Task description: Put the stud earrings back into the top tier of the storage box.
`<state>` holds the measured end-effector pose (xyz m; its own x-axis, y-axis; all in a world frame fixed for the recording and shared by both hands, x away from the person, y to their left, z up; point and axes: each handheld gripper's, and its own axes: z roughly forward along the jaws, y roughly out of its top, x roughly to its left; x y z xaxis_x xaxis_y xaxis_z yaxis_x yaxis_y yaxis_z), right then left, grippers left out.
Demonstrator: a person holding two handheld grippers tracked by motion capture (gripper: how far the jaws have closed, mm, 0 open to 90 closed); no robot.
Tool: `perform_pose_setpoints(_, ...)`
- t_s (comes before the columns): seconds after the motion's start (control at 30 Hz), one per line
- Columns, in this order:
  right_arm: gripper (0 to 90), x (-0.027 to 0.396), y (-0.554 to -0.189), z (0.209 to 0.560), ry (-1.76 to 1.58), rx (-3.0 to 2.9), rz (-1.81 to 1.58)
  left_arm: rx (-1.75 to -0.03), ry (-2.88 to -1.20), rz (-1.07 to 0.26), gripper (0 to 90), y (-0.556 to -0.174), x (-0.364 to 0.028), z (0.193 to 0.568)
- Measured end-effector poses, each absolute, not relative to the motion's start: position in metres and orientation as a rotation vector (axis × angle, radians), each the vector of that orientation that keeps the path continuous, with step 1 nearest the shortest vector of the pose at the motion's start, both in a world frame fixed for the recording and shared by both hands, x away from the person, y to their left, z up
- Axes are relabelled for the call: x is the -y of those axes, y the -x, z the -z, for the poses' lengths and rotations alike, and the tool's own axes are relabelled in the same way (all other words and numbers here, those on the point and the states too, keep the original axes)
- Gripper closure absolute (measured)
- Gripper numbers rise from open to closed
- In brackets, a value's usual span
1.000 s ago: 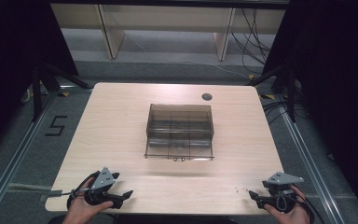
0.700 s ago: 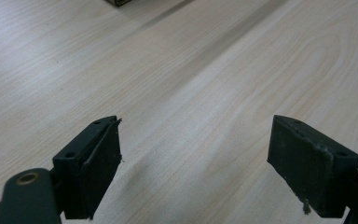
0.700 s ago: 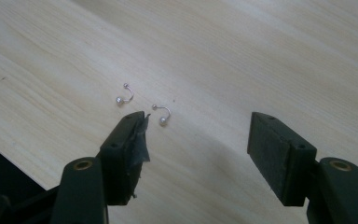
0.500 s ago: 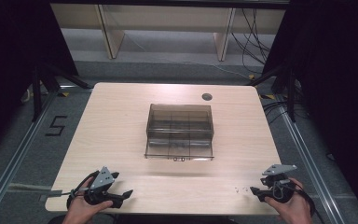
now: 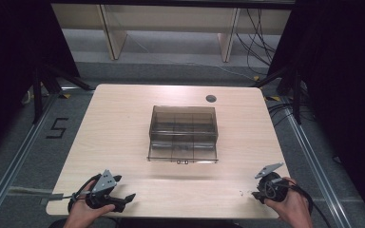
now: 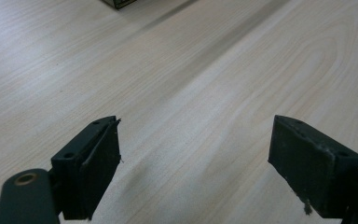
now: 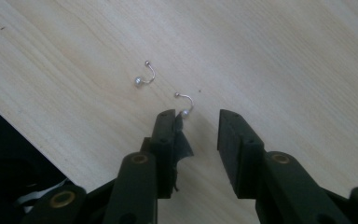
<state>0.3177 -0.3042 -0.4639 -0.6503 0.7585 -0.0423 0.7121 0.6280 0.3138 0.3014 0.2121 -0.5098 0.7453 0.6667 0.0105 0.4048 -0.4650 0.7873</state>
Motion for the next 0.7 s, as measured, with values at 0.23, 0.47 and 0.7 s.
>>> perform_pose_setpoints(0.23,78.3,0.287,-0.333,0.457,-1.146,-2.722,-0.268,-0.851,-2.067,-0.377,16.0,-0.298,-0.212,0.511)
perform_pose_setpoints(0.47,79.0,0.281,-0.339,0.460,-1.140,-2.776,-0.214,-0.839,-2.090,-0.392,16.0,-0.299,-0.213,0.509)
perform_pose_setpoints(0.7,78.8,0.284,-0.343,0.467,-1.125,-2.804,-0.196,-0.837,-2.087,-0.380,16.0,-0.299,-0.212,0.510)
